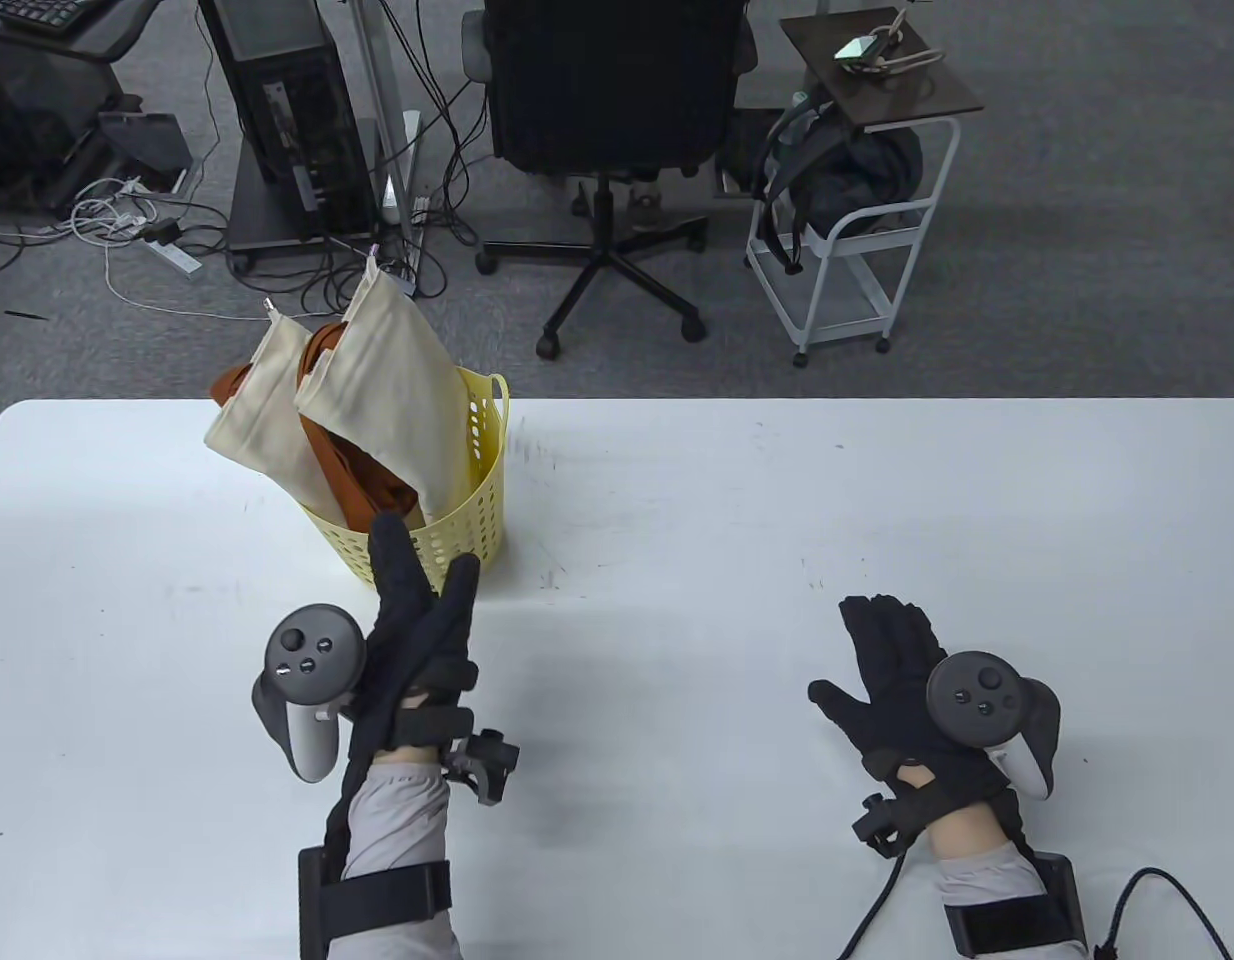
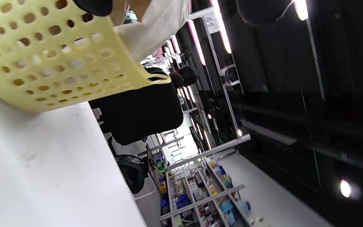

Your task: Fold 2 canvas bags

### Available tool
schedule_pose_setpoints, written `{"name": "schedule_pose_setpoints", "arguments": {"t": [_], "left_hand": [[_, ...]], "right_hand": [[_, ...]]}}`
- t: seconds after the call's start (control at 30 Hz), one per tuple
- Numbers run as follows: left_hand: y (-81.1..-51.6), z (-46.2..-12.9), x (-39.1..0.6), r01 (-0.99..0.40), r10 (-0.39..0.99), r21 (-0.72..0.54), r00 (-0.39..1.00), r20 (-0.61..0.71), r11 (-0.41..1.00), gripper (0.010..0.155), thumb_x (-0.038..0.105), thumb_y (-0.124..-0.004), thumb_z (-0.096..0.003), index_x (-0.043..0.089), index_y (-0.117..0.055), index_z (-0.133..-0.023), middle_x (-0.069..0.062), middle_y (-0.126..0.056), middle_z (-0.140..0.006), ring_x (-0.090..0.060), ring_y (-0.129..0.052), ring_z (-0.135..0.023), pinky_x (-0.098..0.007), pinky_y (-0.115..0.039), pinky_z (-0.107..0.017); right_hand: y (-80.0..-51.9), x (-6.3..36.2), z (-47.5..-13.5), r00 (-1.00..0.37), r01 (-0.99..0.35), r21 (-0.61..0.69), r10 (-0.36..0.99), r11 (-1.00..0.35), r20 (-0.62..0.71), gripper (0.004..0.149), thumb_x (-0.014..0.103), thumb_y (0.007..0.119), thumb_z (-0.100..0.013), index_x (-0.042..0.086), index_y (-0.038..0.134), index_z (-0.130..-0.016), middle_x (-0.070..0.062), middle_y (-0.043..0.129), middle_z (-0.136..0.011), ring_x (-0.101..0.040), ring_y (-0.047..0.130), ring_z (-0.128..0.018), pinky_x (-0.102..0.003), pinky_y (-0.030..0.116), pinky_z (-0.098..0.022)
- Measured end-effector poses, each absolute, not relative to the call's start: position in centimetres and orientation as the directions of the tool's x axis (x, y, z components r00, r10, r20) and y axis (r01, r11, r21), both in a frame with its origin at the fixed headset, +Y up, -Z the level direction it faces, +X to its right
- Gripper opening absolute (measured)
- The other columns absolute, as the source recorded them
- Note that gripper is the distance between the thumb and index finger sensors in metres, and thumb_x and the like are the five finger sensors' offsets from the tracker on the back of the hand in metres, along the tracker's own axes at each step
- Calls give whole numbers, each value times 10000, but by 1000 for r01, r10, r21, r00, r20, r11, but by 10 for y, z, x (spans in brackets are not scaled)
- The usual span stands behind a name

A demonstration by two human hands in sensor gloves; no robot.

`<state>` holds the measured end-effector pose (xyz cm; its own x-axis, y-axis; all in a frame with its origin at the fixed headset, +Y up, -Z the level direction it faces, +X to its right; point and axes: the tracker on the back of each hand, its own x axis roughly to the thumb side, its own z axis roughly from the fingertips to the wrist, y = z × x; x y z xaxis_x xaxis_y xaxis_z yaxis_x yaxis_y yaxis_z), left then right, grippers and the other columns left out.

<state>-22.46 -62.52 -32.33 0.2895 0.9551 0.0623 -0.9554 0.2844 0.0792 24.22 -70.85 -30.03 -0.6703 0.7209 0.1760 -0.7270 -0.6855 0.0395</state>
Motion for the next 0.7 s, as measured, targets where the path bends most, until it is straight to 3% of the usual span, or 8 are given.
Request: {"name": "schedule_pose_setpoints", "arguments": {"t": [0.17,0.27,0.37,0.5,0.7], "left_hand": [[-601,-356,-230,-950,948,-3,313,-49,313,739,601,-507,-701,348,-32,-1207,-142,187,-1177,-386,7,-1137,-583,-257,-857],[-598,-374,-234,-942,939,-13,334,-84,334,673,593,-473,-708,419,-64,-1214,-97,241,-1170,-352,80,-1134,-576,-181,-860],[-601,-389,-237,-944,935,-40,330,-129,328,654,588,-418,-707,409,-48,-1216,-65,234,-1185,-353,93,-1131,-575,-172,-860],[-604,-396,-232,-964,961,-67,264,-86,258,672,546,-389,-706,343,29,-1192,74,239,-1191,-294,144,-1127,-570,-125,-859],[-584,-388,-220,-956,963,-111,270,11,270,716,560,-387,-693,324,106,-1156,88,292,-1163,-243,215,-1108,-562,-73,-859]], "right_hand": [[-703,244,-301,-639,-758,11,746,-652,189,822,386,838,-501,151,351,-1120,-253,241,-1126,-522,175,-989,-747,207,-641],[-700,245,-301,-628,-768,2,753,-641,198,819,381,839,-501,146,357,-1119,-253,251,-1124,-524,187,-989,-746,213,-643],[-698,246,-300,-612,-781,-10,763,-624,210,818,379,839,-500,138,360,-1117,-258,263,-1123,-526,204,-989,-747,226,-643],[-694,247,-300,-593,-796,-17,774,-605,221,820,378,837,-501,133,352,-1116,-257,269,-1123,-527,211,-989,-748,229,-642],[-692,247,-299,-590,-798,-17,774,-603,230,835,382,833,-503,134,321,-1115,-260,266,-1122,-529,217,-989,-748,233,-642]]}}
